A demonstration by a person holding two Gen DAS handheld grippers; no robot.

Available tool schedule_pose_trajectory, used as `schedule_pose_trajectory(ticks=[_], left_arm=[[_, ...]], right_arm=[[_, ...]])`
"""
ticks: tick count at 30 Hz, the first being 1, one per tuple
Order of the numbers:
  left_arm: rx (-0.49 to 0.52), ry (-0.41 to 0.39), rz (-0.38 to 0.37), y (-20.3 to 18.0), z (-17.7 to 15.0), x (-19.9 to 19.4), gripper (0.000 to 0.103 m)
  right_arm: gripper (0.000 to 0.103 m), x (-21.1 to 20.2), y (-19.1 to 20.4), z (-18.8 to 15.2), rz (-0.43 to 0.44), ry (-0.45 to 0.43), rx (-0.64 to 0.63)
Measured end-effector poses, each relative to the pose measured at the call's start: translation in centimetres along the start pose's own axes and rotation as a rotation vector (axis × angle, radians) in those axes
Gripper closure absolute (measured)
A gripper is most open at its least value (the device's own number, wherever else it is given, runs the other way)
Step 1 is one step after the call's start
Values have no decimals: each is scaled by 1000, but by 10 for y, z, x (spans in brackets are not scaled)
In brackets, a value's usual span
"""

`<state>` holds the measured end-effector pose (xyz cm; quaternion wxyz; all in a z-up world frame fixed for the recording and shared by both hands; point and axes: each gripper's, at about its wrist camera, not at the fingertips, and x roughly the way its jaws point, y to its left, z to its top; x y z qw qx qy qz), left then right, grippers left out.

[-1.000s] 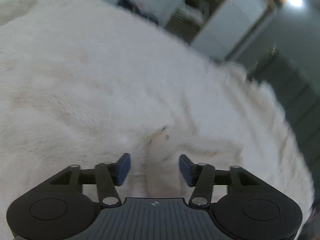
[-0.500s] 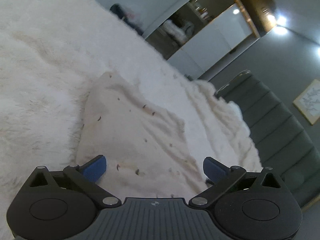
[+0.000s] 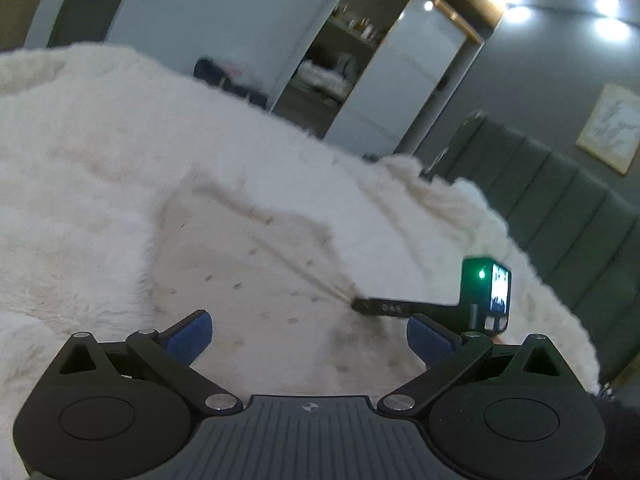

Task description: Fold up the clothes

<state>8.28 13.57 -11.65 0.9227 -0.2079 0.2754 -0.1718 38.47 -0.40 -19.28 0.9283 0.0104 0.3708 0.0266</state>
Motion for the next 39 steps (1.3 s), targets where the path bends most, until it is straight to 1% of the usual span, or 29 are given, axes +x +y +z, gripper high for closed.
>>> schedule_pose_trajectory(ticks=[1, 2, 3, 4, 5, 7, 10, 11, 12, 13, 15, 17, 18, 20, 22, 23, 25, 28, 30, 33, 39], left_arm=[[-1, 5, 8, -14, -2, -10, 0], [-3, 15, 12, -26, -4, -16, 0], [3, 15, 7, -40, -7, -25, 0], [15, 3, -1, -53, -10, -33, 0], [23, -13, 5, -63, -12, -42, 0], [41, -54, 59, -84, -16, -61, 0], [100, -62, 199, -112, -19, -78, 0], [116, -49, 233, -119, -20, -82, 0], [132, -14, 274, -129, -22, -86, 0], [137, 18, 298, -135, -22, -89, 0], [128, 55, 337, -145, -24, -97, 0], [110, 54, 380, -154, -28, -108, 0], [98, 59, 399, -157, -31, -114, 0], [65, 109, 384, -156, -36, -117, 0], [38, 157, 364, -154, -41, -120, 0], [39, 164, 378, -154, -43, -120, 0], [56, 167, 426, -157, -47, -123, 0], [113, 153, 511, -164, -51, -125, 0], [134, 150, 535, -167, -51, -123, 0], [163, 156, 564, -170, -53, -117, 0], [179, 181, 587, -168, -58, -104, 0]], right_arm=[[29, -33, -7, -1, -22, -25, -11], [27, -52, -9, 0, 1, -48, -10], [21, -72, -11, 0, 27, -71, -9], [16, -104, -10, -1, 89, -100, -3], [8, -138, -9, -5, 128, -131, 6], [0, -196, -8, -20, 139, -182, 21], [0, -268, -3, -37, 175, -225, 25], [0, -288, 0, -41, 187, -233, 26], [0, -303, 5, -47, 203, -239, 28], [0, -317, 10, -53, 219, -243, 29], [0, -341, 21, -62, 252, -210, 0], [0, -366, 23, -66, 244, -170, -42], [0, -370, 28, -67, 227, -160, -57], [0, -374, 38, -72, 197, -134, -102], [0, -379, 47, -76, 206, -99, -135], [0, -382, 51, -79, 211, -82, -147], [0, -382, 54, -81, 195, -82, -141], [0, -378, 58, -84, 154, -66, -142], [0, -378, 59, -87, 144, -61, -142], [0, -372, 59, -92, 156, -52, -131], [0, -362, 69, -99, 159, -32, -150]])
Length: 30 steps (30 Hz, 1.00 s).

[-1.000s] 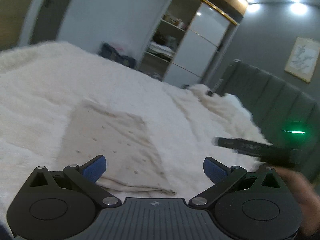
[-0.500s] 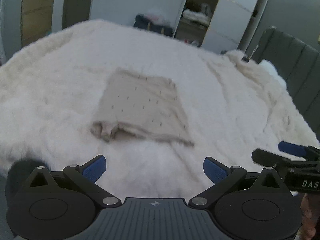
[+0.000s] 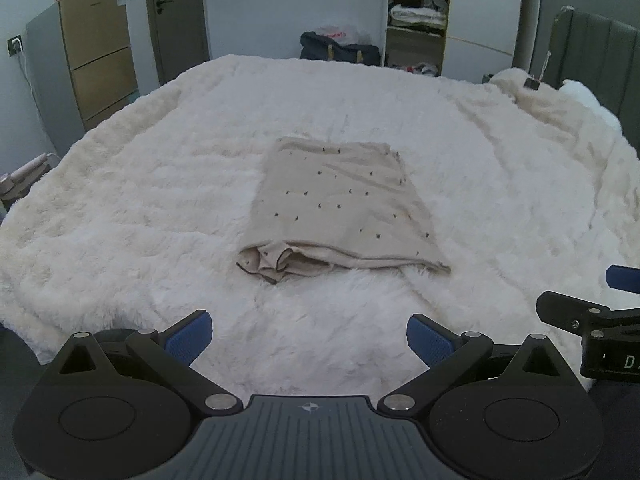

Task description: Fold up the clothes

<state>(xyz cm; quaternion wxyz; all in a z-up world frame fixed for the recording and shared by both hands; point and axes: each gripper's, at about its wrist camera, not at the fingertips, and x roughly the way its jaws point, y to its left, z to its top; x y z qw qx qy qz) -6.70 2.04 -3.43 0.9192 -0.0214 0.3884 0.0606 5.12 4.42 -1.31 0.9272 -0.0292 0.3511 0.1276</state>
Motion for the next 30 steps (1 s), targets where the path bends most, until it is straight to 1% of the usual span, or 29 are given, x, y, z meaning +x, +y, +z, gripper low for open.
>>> schedule_pose_trajectory(ticks=[7, 14, 30], left_arm=[[12, 8, 8, -5, -3, 3, 0], [17, -2, 12, -8, -4, 1, 0], [23, 10, 3, -11, -3, 2, 0]], right_arm=[[0, 3, 5, -6, 17, 22, -6], [0, -1, 7, -11, 13, 26, -4], [0, -12, 10, -14, 13, 30, -6]])
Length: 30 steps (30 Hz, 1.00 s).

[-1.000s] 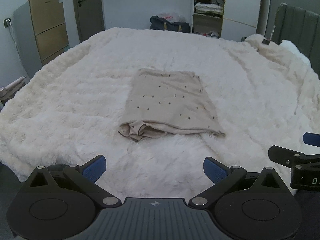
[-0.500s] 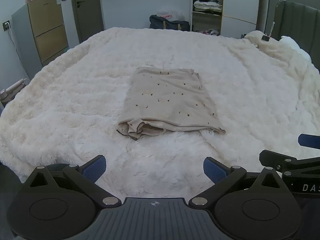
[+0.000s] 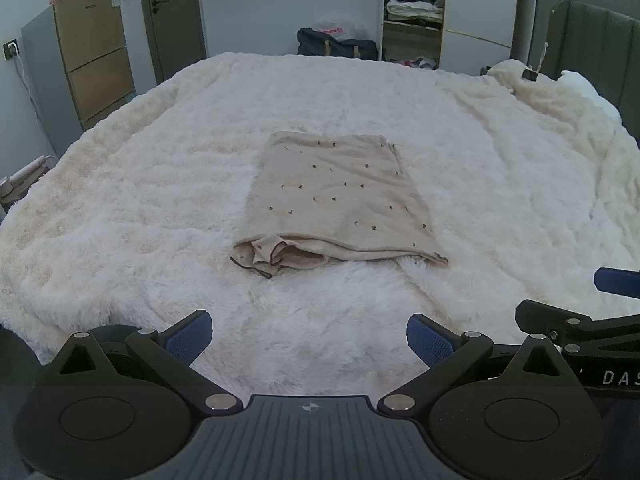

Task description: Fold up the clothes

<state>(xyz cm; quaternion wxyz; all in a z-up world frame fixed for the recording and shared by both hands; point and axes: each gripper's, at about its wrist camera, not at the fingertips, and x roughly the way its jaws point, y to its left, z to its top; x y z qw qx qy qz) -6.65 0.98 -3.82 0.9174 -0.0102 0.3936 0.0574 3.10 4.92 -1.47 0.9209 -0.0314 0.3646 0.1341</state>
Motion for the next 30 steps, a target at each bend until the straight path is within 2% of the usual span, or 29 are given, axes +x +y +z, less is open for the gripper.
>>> schedule_pose_trajectory(ticks=[30], left_arm=[[8, 3, -3, -4, -2, -3, 0]], right_arm=[[0, -1, 4, 2, 10, -2, 12]])
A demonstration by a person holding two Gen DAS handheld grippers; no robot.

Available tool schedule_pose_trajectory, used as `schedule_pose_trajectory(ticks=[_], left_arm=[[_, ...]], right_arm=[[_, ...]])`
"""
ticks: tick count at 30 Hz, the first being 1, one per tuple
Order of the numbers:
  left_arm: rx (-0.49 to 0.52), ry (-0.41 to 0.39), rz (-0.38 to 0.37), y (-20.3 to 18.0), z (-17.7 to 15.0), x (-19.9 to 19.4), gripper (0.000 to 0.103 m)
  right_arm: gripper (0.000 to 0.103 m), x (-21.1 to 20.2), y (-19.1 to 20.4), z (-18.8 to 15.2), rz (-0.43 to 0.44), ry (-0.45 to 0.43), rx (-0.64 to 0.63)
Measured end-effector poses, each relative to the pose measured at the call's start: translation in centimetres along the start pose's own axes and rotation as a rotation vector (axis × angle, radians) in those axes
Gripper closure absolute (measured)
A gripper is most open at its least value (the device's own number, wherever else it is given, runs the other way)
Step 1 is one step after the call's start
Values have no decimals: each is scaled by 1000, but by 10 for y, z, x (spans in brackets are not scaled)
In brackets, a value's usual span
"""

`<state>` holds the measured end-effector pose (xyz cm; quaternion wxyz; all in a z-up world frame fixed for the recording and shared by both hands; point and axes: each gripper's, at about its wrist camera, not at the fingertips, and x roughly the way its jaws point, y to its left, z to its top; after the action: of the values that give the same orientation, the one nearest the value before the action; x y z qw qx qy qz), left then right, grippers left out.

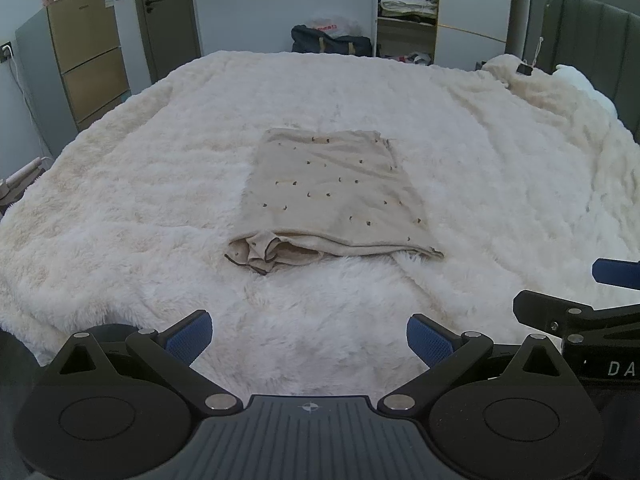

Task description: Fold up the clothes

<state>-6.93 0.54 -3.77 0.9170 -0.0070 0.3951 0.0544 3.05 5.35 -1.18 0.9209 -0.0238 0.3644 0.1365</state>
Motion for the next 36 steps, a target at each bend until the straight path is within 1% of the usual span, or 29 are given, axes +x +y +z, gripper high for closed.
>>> schedule_pose_trajectory(ticks=[22, 28, 36], left_arm=[[-3, 4, -6, -1, -1, 0, 0], [-19, 3, -14, 2, 1, 1, 0], [-8, 10, -22, 0, 3, 3, 0]], right_arm=[[0, -1, 1, 3, 7, -4, 9], [0, 2, 2, 0, 2, 13, 8], [0, -1, 1, 3, 6, -1, 6]])
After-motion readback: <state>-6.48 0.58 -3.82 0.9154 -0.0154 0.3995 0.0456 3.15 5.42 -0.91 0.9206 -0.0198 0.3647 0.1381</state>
